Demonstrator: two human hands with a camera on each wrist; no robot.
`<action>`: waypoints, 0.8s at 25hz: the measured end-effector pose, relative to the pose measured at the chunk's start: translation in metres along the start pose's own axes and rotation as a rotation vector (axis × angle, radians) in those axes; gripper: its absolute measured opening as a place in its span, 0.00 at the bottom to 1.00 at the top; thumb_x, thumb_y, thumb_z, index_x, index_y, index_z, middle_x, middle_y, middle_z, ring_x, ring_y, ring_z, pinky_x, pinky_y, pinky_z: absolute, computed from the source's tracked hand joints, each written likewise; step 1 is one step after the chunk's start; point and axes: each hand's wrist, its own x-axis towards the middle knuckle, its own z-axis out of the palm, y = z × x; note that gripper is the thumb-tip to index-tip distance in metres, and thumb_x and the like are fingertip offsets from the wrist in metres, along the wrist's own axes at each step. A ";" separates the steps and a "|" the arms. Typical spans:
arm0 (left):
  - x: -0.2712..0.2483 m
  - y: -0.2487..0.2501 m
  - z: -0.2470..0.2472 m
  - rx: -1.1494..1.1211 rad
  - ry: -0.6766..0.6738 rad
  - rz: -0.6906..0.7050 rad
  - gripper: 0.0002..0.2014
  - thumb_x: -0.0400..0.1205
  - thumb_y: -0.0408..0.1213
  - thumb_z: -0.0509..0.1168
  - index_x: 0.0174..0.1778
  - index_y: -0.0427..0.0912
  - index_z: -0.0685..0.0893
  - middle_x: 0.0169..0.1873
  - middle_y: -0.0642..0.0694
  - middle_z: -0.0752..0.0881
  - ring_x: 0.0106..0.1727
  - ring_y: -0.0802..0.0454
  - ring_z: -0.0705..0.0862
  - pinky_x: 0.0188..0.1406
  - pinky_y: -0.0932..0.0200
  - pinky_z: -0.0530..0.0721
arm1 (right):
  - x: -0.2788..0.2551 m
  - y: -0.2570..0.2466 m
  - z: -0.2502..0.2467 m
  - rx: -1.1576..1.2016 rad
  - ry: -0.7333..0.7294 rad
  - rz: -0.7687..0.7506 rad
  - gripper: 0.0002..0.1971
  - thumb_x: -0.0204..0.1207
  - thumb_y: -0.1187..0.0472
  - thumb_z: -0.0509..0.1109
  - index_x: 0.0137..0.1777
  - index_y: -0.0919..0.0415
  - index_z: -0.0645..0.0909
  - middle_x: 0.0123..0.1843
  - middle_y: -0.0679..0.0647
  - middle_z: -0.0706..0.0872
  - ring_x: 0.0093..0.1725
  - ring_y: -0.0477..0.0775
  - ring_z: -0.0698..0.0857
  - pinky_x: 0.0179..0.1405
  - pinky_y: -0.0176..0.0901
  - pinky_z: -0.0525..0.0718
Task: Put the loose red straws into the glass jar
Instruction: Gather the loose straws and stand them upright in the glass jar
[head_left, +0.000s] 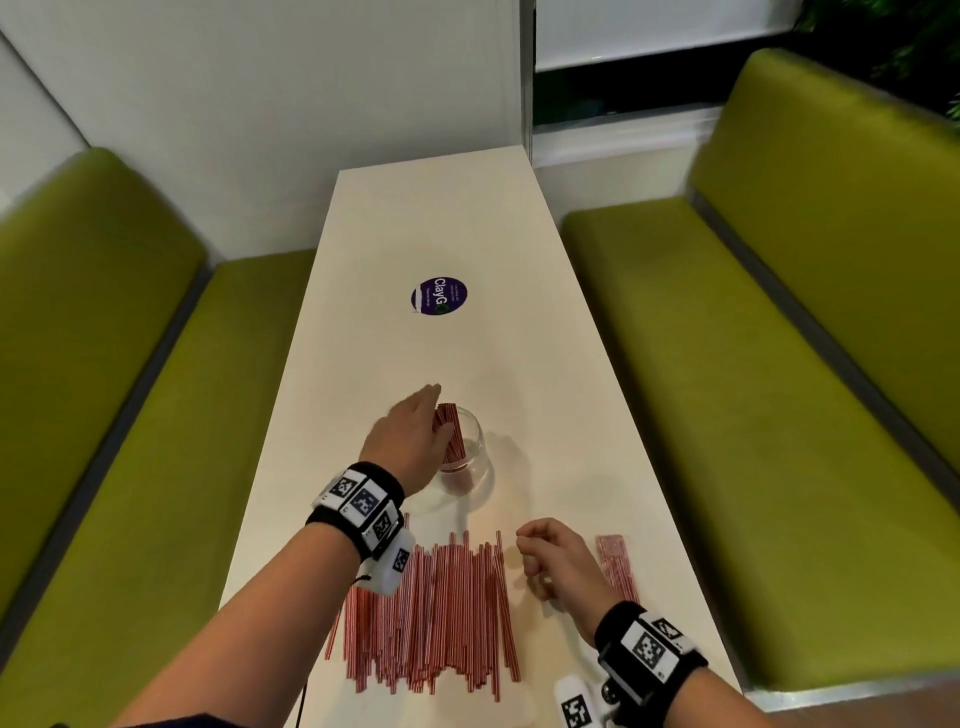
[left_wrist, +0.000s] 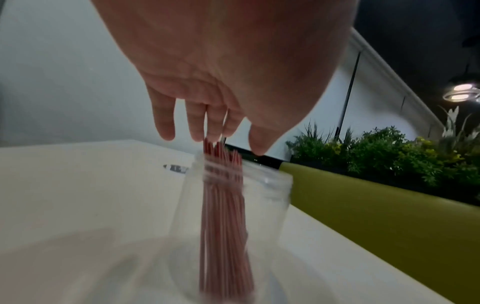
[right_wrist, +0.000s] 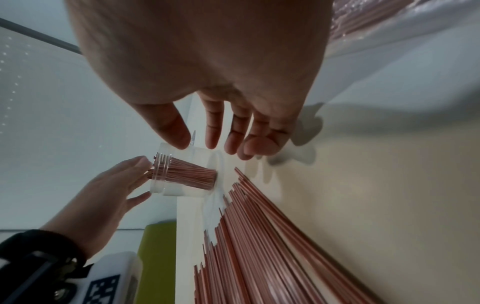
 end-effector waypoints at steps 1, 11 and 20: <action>-0.004 -0.001 0.007 -0.007 -0.056 0.017 0.32 0.88 0.51 0.55 0.87 0.45 0.55 0.86 0.44 0.61 0.83 0.43 0.66 0.79 0.44 0.70 | -0.001 0.000 0.001 -0.030 0.001 0.004 0.07 0.83 0.66 0.68 0.57 0.68 0.80 0.34 0.56 0.77 0.23 0.47 0.71 0.17 0.34 0.68; -0.080 -0.009 0.020 -0.286 0.342 0.059 0.09 0.84 0.41 0.65 0.59 0.49 0.84 0.55 0.52 0.85 0.56 0.53 0.80 0.58 0.53 0.80 | -0.005 -0.001 0.018 -1.086 0.008 -0.084 0.15 0.77 0.48 0.73 0.37 0.59 0.82 0.35 0.50 0.85 0.33 0.47 0.82 0.29 0.38 0.77; -0.154 -0.006 0.086 -0.185 -0.127 -0.022 0.06 0.81 0.51 0.66 0.47 0.54 0.82 0.44 0.59 0.81 0.44 0.61 0.81 0.46 0.63 0.83 | 0.006 0.005 0.059 -1.359 -0.131 0.000 0.13 0.75 0.53 0.69 0.54 0.59 0.85 0.53 0.57 0.90 0.50 0.59 0.90 0.47 0.47 0.89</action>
